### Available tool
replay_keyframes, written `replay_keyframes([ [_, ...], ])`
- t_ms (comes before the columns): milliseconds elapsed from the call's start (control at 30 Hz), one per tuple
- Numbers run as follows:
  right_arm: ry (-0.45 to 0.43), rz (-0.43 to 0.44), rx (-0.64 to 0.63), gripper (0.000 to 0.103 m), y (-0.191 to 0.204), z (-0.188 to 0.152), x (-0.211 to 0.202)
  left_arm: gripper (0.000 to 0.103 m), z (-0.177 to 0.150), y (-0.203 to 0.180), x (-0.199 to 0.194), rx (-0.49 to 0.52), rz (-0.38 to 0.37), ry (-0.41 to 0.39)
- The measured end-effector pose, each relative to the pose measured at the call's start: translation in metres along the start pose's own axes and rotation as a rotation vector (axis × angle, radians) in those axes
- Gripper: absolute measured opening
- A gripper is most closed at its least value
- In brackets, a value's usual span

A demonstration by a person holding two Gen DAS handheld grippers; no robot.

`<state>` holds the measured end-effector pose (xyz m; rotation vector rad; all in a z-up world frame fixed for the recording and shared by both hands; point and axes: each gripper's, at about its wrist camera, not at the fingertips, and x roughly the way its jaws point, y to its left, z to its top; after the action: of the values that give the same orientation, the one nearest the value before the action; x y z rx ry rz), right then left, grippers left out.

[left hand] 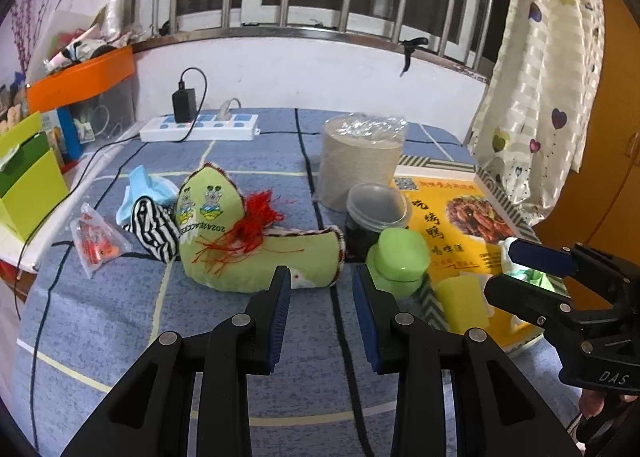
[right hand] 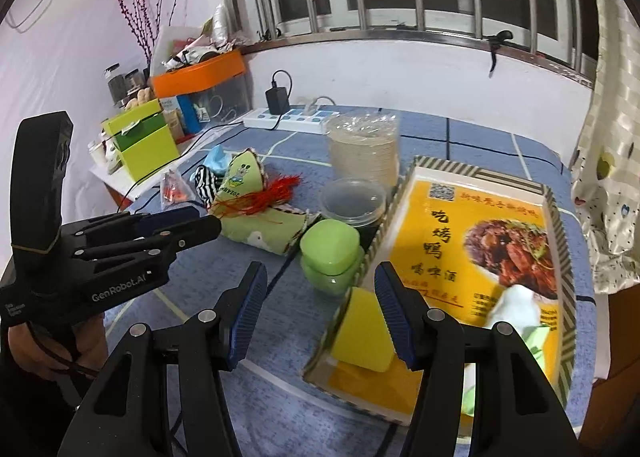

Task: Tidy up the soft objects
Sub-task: 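Move both tools toward the green stuffed toy and striped sock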

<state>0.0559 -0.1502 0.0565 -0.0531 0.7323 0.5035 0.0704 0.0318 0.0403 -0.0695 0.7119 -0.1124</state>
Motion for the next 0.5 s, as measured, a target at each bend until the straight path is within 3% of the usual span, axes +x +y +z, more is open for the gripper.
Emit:
replay_keyframes([
  [500,0.019,0.051,-0.048,0.057,0.027,0.009,0.017,0.031,-0.007,0.023,-0.003,-0.038,0.067,0.010],
])
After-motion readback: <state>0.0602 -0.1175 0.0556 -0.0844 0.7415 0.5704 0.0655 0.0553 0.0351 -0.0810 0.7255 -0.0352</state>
